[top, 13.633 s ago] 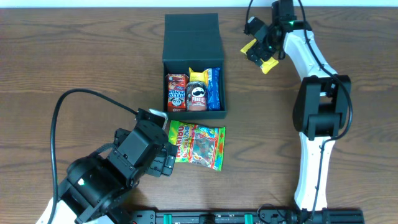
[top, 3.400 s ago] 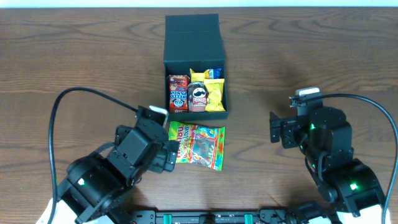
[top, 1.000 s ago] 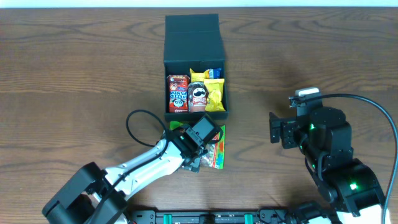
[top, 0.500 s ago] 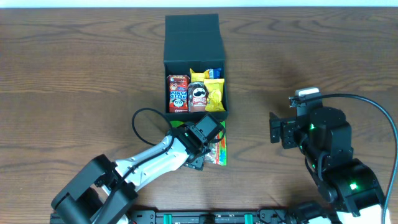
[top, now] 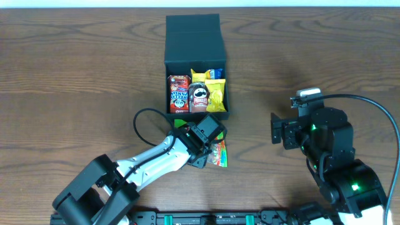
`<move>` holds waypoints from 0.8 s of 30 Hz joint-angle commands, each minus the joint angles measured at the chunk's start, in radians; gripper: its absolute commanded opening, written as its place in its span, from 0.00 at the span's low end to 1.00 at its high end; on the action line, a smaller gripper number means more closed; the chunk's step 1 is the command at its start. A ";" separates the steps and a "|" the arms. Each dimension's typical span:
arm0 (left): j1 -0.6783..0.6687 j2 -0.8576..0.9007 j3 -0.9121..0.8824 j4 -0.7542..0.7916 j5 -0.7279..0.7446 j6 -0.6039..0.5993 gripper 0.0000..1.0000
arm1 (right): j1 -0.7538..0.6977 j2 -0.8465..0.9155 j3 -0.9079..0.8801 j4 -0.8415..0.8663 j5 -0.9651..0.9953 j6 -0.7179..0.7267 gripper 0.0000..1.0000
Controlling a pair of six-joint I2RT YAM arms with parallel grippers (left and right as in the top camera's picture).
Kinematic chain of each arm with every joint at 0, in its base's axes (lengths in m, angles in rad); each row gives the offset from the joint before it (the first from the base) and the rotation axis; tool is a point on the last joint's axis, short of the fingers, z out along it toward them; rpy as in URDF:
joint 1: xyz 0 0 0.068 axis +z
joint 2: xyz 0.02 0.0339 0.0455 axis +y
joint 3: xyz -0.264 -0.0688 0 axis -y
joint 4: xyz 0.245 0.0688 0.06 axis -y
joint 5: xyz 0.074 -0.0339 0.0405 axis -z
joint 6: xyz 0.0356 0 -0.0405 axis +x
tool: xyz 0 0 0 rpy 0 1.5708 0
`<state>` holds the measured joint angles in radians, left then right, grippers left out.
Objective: Pack container
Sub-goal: 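Grasp the green Haribo bag with the left gripper and lift it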
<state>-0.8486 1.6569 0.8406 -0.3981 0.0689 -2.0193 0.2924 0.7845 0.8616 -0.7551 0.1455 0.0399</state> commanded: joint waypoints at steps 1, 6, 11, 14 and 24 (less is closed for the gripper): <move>0.002 0.014 -0.019 -0.053 0.006 0.034 0.45 | -0.013 -0.001 -0.005 -0.001 -0.004 -0.014 0.99; -0.005 -0.085 -0.019 -0.144 -0.051 0.177 0.34 | -0.013 -0.001 -0.005 -0.001 -0.004 -0.014 0.99; -0.005 -0.164 -0.019 -0.243 -0.080 0.308 0.31 | -0.013 -0.001 -0.005 -0.001 -0.004 -0.014 0.99; -0.005 -0.189 -0.019 -0.270 -0.080 0.394 0.24 | -0.013 -0.001 -0.005 -0.001 -0.004 -0.014 0.99; -0.005 -0.201 -0.019 -0.320 -0.076 0.628 0.08 | -0.013 -0.001 -0.005 -0.001 -0.004 -0.014 0.99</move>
<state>-0.8528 1.4715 0.8299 -0.7044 0.0158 -1.4956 0.2924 0.7845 0.8616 -0.7551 0.1455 0.0399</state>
